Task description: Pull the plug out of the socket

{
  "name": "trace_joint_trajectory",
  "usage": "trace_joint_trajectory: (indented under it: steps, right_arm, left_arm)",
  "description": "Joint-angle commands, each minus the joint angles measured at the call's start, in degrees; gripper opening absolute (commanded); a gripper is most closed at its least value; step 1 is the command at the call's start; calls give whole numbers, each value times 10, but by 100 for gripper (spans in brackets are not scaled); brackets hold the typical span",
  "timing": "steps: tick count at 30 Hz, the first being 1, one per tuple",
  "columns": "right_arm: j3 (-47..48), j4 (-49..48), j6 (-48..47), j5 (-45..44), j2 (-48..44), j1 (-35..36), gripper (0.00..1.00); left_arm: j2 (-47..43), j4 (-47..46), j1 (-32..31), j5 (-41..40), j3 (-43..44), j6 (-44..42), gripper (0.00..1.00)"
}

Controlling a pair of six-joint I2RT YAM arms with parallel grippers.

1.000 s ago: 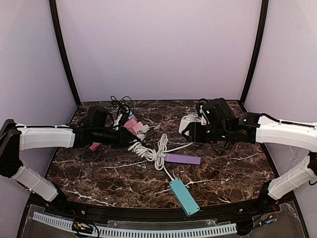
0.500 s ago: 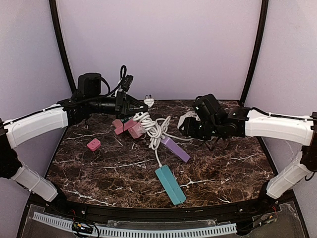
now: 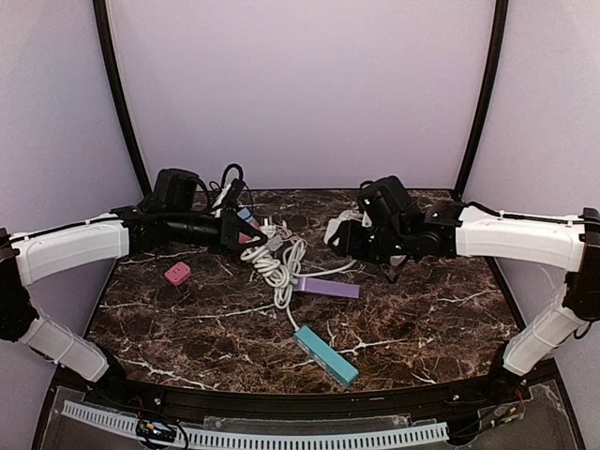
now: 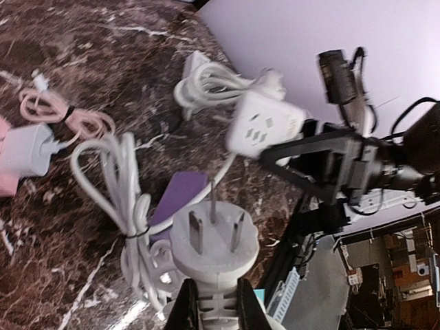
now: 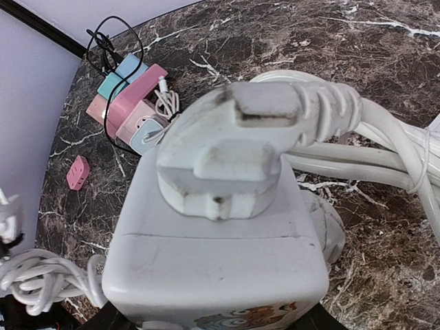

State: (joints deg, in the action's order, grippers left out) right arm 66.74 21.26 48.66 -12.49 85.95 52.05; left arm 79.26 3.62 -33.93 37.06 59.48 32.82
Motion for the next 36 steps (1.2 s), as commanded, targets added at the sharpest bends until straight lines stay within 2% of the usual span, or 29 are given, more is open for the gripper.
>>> trace_joint_trajectory:
  steps: [1,9,12,17,19,23,26,30,33,36]
  right_arm:
    - [-2,-37,-21,-18,-15,-9,0]
    - [-16,-36,-28,-17,-17,0,0]
    - [-13,-36,-36,-17,-13,8,0]
    - [-7,-38,-58,-19,-4,27,0]
    - [-8,-41,-62,-21,-4,33,0]
    - [-15,-45,-62,-23,-9,38,0]
    - [-20,-51,-69,-21,-13,39,0]
    - [-30,-70,-92,-7,-22,40,0]
    - [-64,-133,-122,23,-43,42,0]
    - [-96,-191,-160,67,-68,43,0]
  left_arm:
    - [-48,-12,5,-110,-82,19,1]
    - [-101,-58,5,-207,-247,120,1]
    - [-101,-68,4,-194,-289,138,1]
    - [-79,-58,4,-176,-299,136,5]
    - [-72,-45,5,-178,-296,130,11]
    - [-72,-23,5,-195,-292,127,31]
    - [-79,-3,5,-214,-289,125,53]
    - [-99,44,5,-247,-274,108,75]
    - [-120,72,5,-271,-255,85,87]
    - [-143,77,4,-254,-232,38,90]
